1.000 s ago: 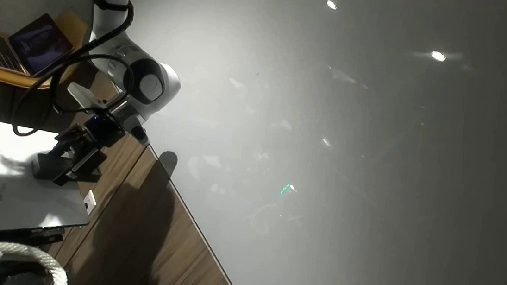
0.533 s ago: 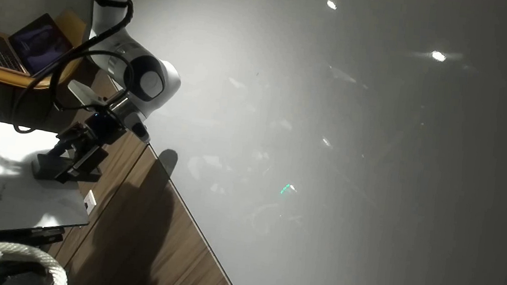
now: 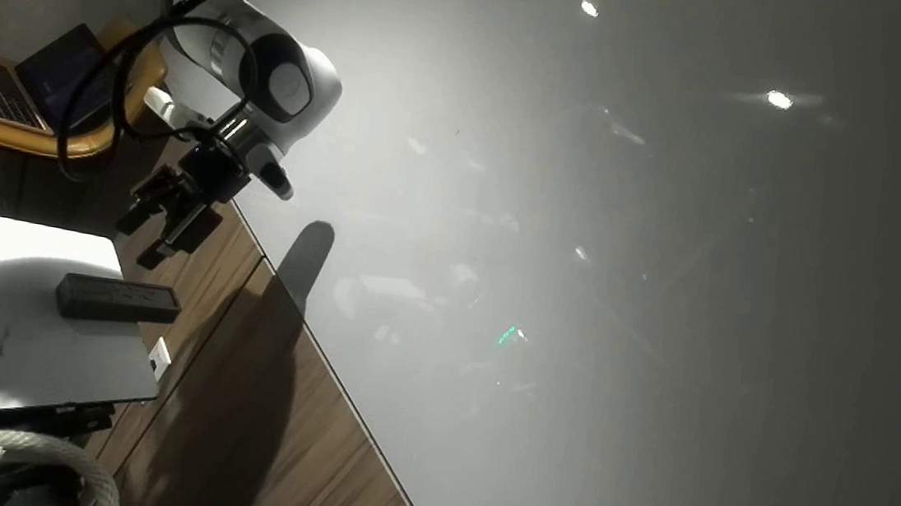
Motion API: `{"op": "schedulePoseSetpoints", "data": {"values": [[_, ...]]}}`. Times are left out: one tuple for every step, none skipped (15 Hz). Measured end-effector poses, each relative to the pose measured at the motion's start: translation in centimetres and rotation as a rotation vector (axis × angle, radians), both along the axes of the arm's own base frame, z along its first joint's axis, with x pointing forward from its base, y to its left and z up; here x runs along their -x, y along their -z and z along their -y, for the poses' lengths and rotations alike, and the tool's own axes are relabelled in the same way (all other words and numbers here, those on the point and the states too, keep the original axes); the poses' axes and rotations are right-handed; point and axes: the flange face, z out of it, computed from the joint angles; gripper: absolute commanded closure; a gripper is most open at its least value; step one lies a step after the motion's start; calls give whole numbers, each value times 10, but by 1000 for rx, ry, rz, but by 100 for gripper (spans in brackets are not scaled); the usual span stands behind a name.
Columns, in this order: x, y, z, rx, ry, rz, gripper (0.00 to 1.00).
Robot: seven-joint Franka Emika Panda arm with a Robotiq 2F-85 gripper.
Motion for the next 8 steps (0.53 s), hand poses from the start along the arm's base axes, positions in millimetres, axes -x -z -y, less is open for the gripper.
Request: {"op": "schedulePoseSetpoints", "data": {"values": [[0, -14, -2, -11, 2, 12, 0], [0, -29, -4, -26, 3, 30, 0], [0, -43, -6, -43, 4, 49, 0], [0, -57, -7, -63, 4, 72, 0], [1, -70, -9, -84, 5, 94, 0], [1, -81, -10, -105, 6, 115, 0], [2, -91, -11, -126, 7, 132, 0], [4, -100, -11, -144, 5, 147, 0]]}}
